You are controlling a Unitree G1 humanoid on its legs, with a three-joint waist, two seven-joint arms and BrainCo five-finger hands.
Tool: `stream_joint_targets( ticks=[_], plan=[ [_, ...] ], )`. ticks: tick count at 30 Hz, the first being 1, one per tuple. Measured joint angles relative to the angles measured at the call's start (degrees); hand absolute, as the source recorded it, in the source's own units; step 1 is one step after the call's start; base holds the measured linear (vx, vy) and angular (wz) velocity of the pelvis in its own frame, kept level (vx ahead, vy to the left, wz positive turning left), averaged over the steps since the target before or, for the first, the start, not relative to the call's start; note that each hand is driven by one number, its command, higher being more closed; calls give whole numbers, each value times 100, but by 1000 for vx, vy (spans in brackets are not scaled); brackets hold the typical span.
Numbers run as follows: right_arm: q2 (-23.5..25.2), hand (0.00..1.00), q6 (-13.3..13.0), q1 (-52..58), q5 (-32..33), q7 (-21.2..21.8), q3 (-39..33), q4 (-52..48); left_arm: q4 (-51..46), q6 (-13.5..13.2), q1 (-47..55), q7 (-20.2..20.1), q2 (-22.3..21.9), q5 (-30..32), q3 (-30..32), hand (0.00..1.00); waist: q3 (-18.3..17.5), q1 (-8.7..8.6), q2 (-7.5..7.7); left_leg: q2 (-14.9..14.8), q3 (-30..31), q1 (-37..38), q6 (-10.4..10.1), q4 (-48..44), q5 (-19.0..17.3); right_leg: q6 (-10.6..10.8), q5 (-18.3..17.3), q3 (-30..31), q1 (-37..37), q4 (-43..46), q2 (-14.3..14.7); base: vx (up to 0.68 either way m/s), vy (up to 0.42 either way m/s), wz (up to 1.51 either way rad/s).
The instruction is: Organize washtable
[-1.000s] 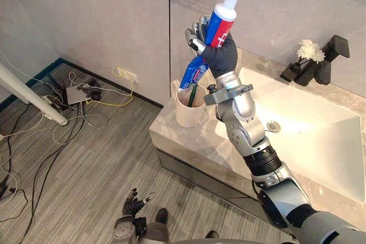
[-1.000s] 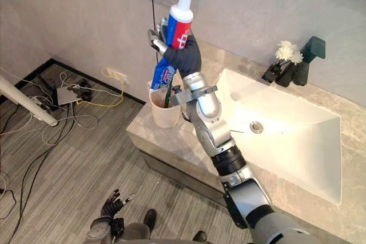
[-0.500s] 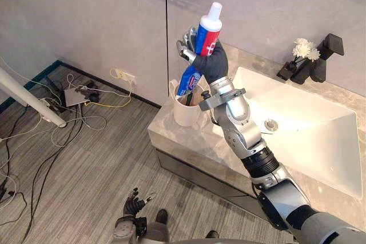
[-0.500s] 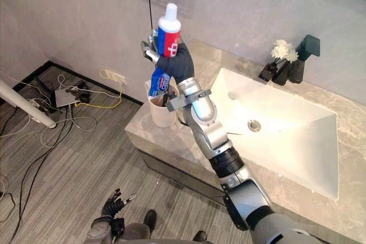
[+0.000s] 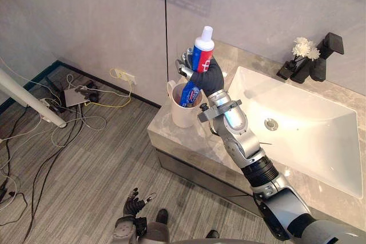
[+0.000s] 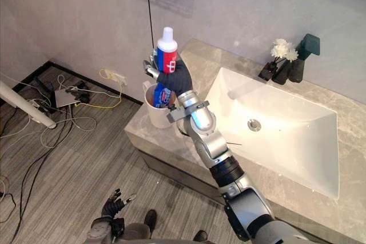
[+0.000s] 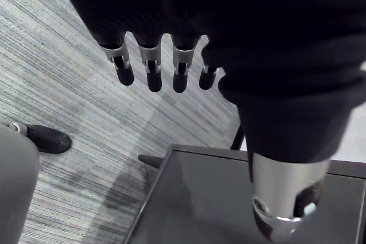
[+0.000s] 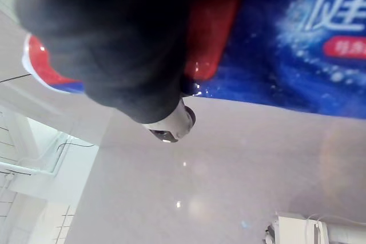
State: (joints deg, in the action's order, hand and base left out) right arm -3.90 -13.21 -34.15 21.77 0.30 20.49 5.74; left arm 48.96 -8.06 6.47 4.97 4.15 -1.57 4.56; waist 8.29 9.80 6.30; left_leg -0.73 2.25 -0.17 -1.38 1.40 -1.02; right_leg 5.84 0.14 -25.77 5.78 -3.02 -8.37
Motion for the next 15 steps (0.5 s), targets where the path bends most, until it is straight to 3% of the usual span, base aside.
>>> stream_joint_targets(
  ticks=[8,9,15],
  plan=[
    [0,100,13,132,-232,-5,0,204,10,0,3,-5,-1,0,1,0,21,-69,-30,23,0,0,1,-4,1,0,0,0,-1,2,-43,0,0,0],
    [0,0,13,145,-250,-6,0,204,12,1,4,-6,0,0,1,0,21,-88,-32,30,1,0,1,-4,1,1,-1,0,-1,2,-53,0,0,0],
    [-8,0,7,247,-417,-11,-34,197,27,2,5,-10,-5,0,0,0,46,-135,-58,72,10,12,3,-4,-1,49,-52,5,-15,83,-88,0,0,0]
  ],
)
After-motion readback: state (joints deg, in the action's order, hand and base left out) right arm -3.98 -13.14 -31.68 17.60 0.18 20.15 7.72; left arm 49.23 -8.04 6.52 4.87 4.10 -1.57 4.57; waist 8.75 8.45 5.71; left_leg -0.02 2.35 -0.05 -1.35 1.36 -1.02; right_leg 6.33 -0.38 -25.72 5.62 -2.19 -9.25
